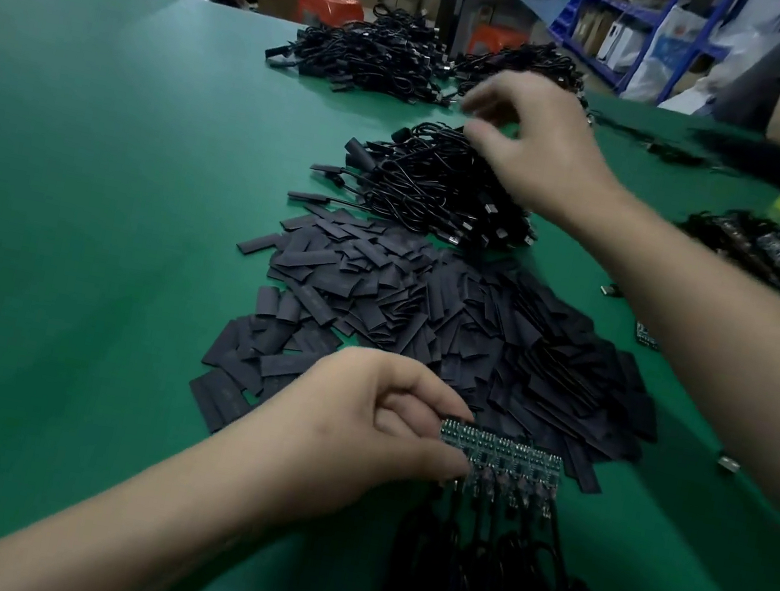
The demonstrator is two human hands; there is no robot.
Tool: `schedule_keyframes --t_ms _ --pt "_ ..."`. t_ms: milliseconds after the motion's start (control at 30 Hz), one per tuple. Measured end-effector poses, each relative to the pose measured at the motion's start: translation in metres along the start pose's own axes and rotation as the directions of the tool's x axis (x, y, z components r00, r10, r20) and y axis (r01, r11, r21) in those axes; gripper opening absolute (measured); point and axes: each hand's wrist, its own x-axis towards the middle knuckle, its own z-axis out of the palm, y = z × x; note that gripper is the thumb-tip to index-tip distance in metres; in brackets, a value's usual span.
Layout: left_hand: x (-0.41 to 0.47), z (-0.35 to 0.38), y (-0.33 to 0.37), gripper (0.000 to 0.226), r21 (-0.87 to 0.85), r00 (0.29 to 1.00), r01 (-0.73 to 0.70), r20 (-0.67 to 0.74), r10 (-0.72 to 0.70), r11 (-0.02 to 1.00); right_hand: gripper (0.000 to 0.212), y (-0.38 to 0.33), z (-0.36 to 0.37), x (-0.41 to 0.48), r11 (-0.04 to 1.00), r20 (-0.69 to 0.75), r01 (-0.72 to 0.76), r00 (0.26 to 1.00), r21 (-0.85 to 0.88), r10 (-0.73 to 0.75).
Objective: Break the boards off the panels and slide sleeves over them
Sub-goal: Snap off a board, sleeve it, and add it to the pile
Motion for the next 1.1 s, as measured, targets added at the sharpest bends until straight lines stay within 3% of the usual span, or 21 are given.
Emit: schedule_keyframes --t_ms 67,133,200,333,567,1100 --pt "0.001 -0.002 0.000 0.035 -0.106 1.000 0.027 0.005 -0.027 0.994 0.017 -0.015 -0.012 -0.051 0.995 0.072 0.004 0.997 0.100 -0.011" --pt "0.001 -0.002 0.000 0.041 -0.176 0.999 0.034 -0.006 -0.035 0.984 0.022 -0.025 -0.024 -0.103 0.979 0.241 -0.050 0.971 0.198 0.001" --pt "0.000 -0.002 0.001 0.038 -0.219 0.999 0.027 -0.019 -0.032 0.975 0.027 -0.028 -0.032 -0.144 0.952 0.387 -0.157 0.921 0.262 0.045" --pt "-0.001 0.000 0.002 0.030 -0.233 0.998 -0.036 -0.061 0.022 0.972 0.013 -0.027 -0.032 -0.181 0.882 0.503 -0.300 0.860 0.364 0.085" --pt "-0.004 -0.002 0.007 0.032 -0.220 0.997 -0.071 -0.039 0.064 0.973 0.006 -0.034 -0.026 -0.198 0.770 0.484 -0.375 0.869 0.516 0.099" --pt "-0.004 -0.002 0.002 0.028 -0.353 0.995 0.065 0.088 -0.036 0.933 0.010 -0.028 -0.012 -0.211 0.577 0.515 -0.438 0.856 0.689 0.036"
